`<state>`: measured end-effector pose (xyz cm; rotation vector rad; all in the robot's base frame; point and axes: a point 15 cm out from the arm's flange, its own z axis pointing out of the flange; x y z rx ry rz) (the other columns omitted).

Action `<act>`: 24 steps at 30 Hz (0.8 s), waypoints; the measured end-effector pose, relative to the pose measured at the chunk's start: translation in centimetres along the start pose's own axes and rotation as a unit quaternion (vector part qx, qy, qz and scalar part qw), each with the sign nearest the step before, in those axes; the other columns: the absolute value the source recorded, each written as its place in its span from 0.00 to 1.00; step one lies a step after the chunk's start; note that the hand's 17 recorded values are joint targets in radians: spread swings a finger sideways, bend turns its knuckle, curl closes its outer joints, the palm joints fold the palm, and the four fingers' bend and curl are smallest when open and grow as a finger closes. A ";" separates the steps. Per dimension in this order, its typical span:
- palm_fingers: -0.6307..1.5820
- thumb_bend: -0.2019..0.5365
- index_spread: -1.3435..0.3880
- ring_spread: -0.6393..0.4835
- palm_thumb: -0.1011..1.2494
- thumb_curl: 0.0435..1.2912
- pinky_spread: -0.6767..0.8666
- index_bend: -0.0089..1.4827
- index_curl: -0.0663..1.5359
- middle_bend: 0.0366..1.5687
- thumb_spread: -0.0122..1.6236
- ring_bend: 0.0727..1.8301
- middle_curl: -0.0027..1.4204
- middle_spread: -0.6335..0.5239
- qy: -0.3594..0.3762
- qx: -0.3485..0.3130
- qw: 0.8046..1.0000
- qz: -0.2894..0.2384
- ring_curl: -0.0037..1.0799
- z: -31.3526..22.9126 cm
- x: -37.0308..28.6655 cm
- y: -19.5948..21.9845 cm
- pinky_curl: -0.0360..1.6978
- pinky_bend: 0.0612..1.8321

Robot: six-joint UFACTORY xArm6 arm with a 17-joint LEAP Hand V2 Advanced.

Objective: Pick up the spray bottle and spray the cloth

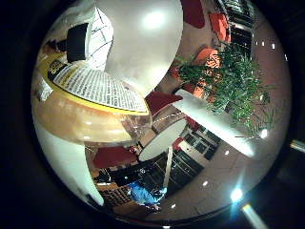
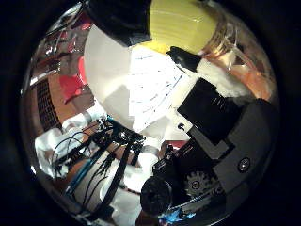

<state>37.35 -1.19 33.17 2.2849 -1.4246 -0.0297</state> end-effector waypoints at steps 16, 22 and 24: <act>0.83 0.25 0.66 0.43 0.82 0.56 0.29 0.77 0.48 0.86 0.61 0.79 0.42 0.46 -0.015 0.053 0.998 -0.017 0.52 -2.4 -2.3 0.2 0.69 0.56; 0.83 0.25 0.66 0.43 0.82 0.56 0.29 0.77 0.48 0.86 0.61 0.79 0.43 0.46 -0.073 0.097 0.992 -0.027 0.52 -4.5 -5.4 0.4 0.69 0.56; 0.83 0.25 0.66 0.43 0.82 0.56 0.28 0.77 0.48 0.86 0.61 0.79 0.43 0.46 -0.104 0.117 0.987 -0.037 0.52 -5.6 -7.3 0.3 0.69 0.56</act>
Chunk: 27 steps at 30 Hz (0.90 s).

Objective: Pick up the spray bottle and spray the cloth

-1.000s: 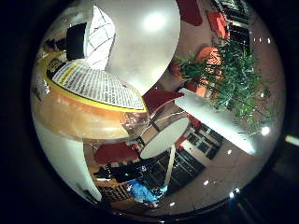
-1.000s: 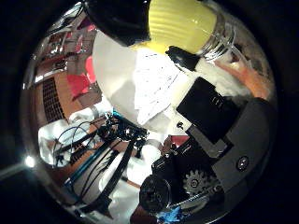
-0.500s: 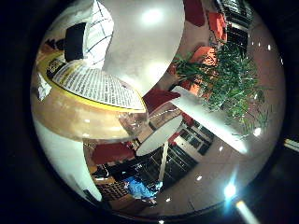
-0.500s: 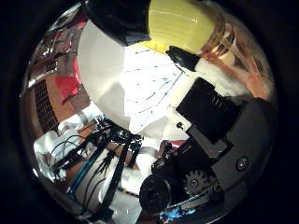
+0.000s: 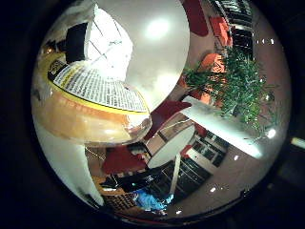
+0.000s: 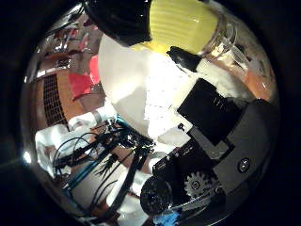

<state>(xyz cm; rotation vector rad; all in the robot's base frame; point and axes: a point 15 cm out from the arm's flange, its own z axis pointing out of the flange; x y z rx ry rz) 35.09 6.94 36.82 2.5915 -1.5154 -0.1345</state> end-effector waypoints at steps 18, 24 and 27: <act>0.83 0.25 0.66 0.44 0.83 0.57 0.28 0.77 0.48 0.86 0.59 0.79 0.42 0.47 -0.314 0.212 0.924 -0.049 0.52 -1.0 -16.7 -6.1 0.70 0.55; 0.83 0.25 0.66 0.44 0.83 0.57 0.28 0.77 0.48 0.86 0.58 0.79 0.42 0.47 -0.394 0.240 0.886 -0.055 0.52 2.9 -19.5 -6.6 0.71 0.55; 0.83 0.25 0.66 0.44 0.83 0.57 0.28 0.77 0.48 0.86 0.58 0.79 0.42 0.47 -0.426 0.261 0.864 -0.062 0.52 4.6 -20.4 -6.9 0.71 0.55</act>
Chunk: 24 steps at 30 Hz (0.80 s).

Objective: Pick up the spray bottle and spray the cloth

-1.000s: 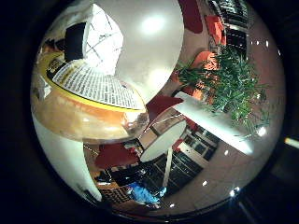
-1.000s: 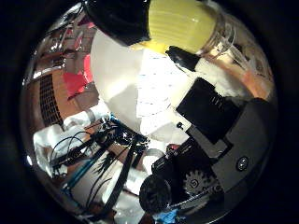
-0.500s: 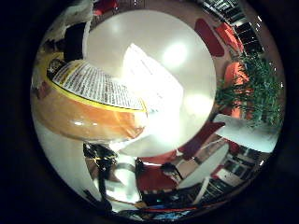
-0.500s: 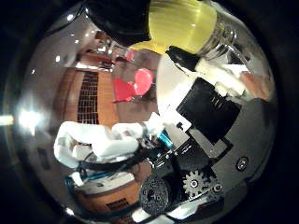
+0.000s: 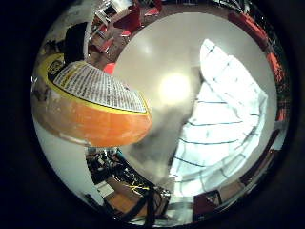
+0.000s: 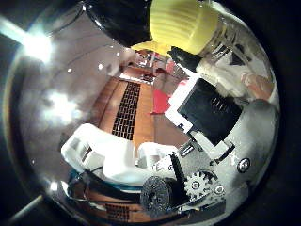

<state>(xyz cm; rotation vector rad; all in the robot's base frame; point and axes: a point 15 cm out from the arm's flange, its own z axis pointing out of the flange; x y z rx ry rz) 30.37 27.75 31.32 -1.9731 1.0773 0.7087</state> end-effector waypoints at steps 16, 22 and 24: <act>0.83 0.24 0.67 0.44 0.77 0.57 0.28 0.76 0.49 0.86 0.59 0.79 0.42 0.47 -0.055 -0.009 0.998 0.003 0.52 5.9 5.9 2.8 0.70 0.54; 0.82 0.24 0.65 0.44 0.73 0.54 0.26 0.67 0.48 0.82 0.57 0.77 0.41 0.47 -0.054 -0.022 0.998 0.008 0.50 6.5 6.7 3.4 0.65 0.54; 0.81 0.23 0.65 0.43 0.72 0.53 0.25 0.63 0.48 0.80 0.56 0.76 0.40 0.47 -0.054 -0.023 0.998 0.007 0.49 6.5 6.7 3.4 0.62 0.53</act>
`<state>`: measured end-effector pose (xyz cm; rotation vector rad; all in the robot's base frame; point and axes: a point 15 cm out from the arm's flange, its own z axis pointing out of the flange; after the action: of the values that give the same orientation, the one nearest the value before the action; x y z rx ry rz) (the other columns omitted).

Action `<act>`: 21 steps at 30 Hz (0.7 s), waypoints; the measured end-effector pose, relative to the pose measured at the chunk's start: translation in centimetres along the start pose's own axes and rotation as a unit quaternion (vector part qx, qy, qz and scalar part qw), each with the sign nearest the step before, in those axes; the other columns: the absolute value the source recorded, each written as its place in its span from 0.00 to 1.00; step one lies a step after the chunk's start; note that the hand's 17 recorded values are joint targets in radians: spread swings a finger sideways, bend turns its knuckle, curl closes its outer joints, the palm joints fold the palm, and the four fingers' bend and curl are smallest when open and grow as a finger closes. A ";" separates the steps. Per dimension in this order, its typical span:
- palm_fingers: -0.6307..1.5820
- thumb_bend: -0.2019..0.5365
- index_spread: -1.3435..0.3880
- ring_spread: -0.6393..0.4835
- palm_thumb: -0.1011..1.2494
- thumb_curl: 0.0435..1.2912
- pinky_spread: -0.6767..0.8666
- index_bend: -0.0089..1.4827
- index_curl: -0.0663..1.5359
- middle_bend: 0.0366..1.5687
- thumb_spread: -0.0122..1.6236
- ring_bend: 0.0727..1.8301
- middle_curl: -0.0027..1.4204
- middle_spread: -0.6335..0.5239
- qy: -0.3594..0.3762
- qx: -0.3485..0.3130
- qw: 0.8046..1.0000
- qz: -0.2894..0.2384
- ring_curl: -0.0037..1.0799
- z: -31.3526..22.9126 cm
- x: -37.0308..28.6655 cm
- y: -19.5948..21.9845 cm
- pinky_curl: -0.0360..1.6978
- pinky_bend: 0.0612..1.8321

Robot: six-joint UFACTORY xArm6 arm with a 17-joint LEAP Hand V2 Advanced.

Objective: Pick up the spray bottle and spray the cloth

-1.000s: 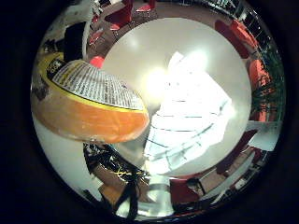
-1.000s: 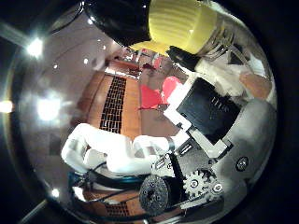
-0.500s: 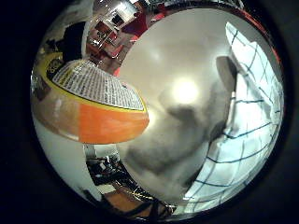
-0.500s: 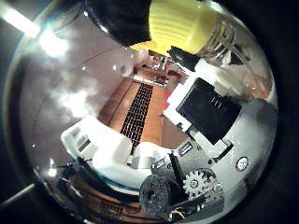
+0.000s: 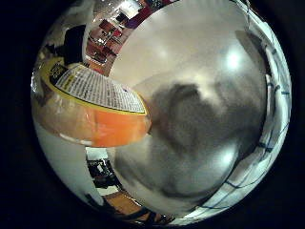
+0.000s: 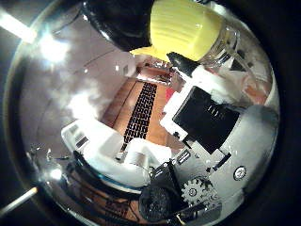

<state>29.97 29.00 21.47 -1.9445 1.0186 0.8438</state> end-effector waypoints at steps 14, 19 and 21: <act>0.40 0.23 0.55 0.35 0.63 0.38 0.27 0.18 0.38 0.51 0.63 0.60 0.35 0.42 0.039 -0.058 0.997 -0.042 0.43 -1.1 0.9 1.7 0.49 0.38; 0.35 0.23 0.58 0.45 0.60 0.33 0.49 0.19 0.36 0.45 0.64 0.50 0.33 0.46 0.071 -0.051 0.995 -0.057 0.37 -4.0 1.5 1.5 0.46 0.31; 0.35 0.24 0.59 0.48 0.59 0.31 0.57 0.19 0.35 0.42 0.64 0.46 0.32 0.47 0.082 -0.047 0.994 -0.062 0.35 -5.5 1.5 1.6 0.43 0.28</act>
<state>30.36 23.17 22.40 -2.1623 0.9561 0.6825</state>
